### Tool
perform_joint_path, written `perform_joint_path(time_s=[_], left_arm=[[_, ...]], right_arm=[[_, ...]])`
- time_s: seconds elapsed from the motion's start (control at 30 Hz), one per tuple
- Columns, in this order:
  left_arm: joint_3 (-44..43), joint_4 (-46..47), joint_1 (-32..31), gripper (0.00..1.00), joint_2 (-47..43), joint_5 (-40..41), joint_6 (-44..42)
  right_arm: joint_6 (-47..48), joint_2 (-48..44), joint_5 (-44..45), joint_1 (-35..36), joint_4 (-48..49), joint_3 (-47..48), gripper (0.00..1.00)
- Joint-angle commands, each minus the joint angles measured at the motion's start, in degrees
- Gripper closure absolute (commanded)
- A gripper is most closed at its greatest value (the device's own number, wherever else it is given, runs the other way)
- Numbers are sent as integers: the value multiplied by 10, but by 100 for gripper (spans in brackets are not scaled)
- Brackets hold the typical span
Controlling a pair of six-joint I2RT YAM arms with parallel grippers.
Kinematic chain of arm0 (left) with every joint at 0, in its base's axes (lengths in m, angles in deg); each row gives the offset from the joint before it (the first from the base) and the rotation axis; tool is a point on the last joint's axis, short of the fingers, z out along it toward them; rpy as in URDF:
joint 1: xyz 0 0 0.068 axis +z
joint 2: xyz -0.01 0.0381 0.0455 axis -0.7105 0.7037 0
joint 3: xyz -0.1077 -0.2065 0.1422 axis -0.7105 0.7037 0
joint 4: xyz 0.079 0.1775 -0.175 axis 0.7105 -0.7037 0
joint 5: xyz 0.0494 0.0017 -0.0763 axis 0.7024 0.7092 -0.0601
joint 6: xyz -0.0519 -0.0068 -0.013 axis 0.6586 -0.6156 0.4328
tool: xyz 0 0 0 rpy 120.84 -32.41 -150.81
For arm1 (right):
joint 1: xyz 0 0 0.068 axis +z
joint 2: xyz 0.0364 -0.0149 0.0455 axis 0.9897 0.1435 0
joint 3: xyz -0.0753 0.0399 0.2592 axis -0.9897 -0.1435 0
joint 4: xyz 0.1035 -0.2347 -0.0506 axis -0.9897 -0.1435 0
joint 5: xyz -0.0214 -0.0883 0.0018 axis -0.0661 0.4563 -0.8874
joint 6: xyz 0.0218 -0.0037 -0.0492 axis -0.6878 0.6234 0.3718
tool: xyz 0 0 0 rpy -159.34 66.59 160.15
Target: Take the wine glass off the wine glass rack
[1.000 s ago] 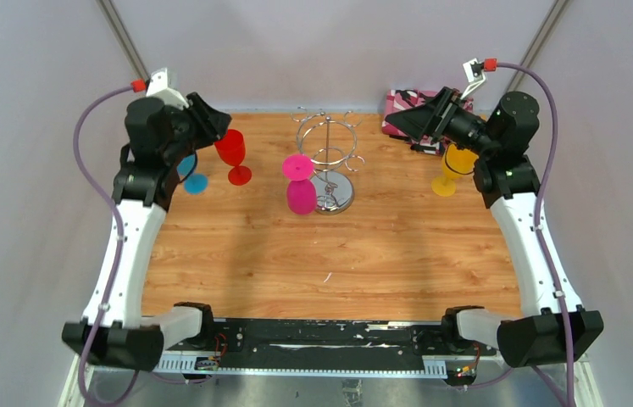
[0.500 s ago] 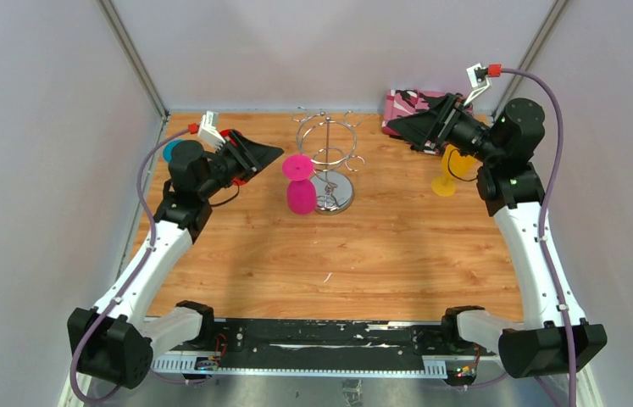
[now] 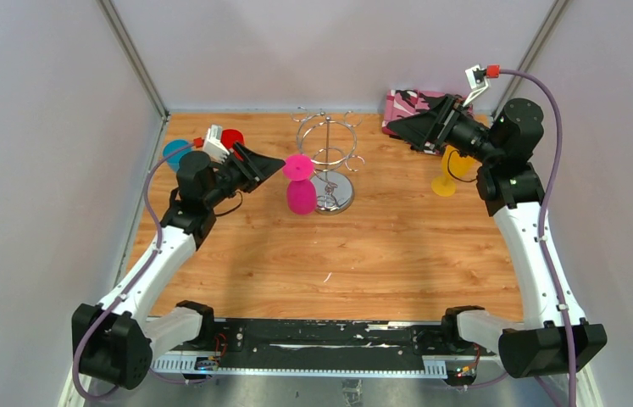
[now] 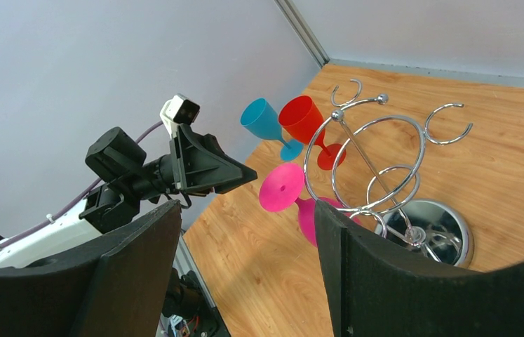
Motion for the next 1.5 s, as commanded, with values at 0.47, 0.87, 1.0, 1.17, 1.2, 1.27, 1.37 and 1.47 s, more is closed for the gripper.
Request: perform_joint_path(time_s=[0.47,0.87,1.0,1.17,1.2,1.27,1.37,1.47], left_arm=[[-4,14,-23,53,58,13,-26],[-12,14,-25,76,51,12,-20],[-13,14,-26,82,55,12,-17],[-15,14,-26,86,55,13,-14],[-16,14,-27,87,56,12,-13],[-19,14,-27,89,57,11,-9],[-26,14,-27,93,63,1,1],[-32,14,-27,97,70,-8,16]], right_arm=[[1,-1,-4,-9,8,-12,26],[1,-4,-2,-8,8,-14,26],[-1,-4,-3,-8,8,-14,26],[-2,-5,-2,-8,9,-15,26],[-2,-5,-2,-8,10,-15,26],[-4,-5,-3,-8,11,-15,26],[-4,-4,-2,-8,12,-16,26],[-5,-3,-3,-8,14,-16,26]])
